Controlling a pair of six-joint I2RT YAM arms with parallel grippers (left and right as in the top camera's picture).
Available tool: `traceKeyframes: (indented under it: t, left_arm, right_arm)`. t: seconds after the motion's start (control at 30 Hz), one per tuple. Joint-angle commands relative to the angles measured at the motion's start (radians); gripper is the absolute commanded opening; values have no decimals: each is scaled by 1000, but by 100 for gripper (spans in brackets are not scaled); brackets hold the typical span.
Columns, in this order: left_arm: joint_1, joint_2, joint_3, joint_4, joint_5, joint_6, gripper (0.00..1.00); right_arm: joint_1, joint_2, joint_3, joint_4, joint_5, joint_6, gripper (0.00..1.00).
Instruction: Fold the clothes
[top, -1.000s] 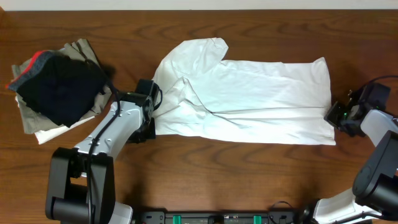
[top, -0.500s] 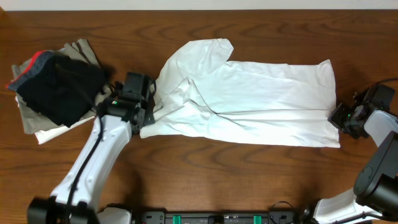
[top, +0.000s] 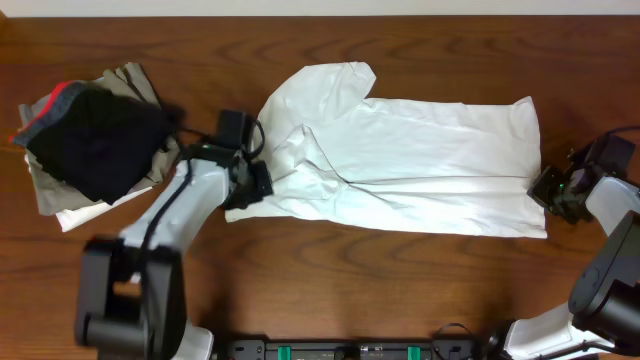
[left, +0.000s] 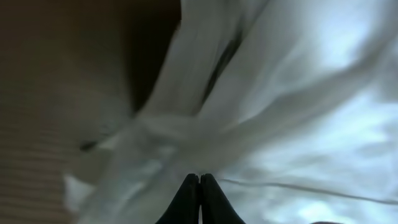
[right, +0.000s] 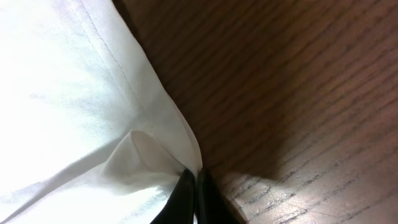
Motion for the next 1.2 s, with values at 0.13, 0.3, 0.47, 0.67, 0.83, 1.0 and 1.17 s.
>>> traceKeyframes:
  t: [0.13, 0.3, 0.47, 0.67, 0.83, 1.0, 1.17]
  left_arm:
    - [13, 116, -13, -101, 29, 10, 6]
    - [19, 117, -13, -158, -39, 10, 6]
    - [31, 117, -13, -160, -159, 6, 6]
    - [39, 117, -13, -163, -159, 6, 6]
    - [39, 117, -13, -200, -159, 6, 6]
    - [39, 117, -13, -220, -159, 6, 6]
    - [39, 117, -13, -218, -159, 6, 6]
  right_arm:
    - [-18, 13, -11, -23, 48, 11, 1]
    - [-18, 13, -11, -24, 48, 11, 1]
    - [-18, 13, -11, -24, 48, 11, 1]
    - [-18, 13, -11, -24, 50, 11, 1]
    - [-19, 13, -11, -27, 68, 11, 1]
    - [-19, 13, -11, -28, 78, 11, 2]
    - [-19, 13, -11, -30, 78, 11, 5]
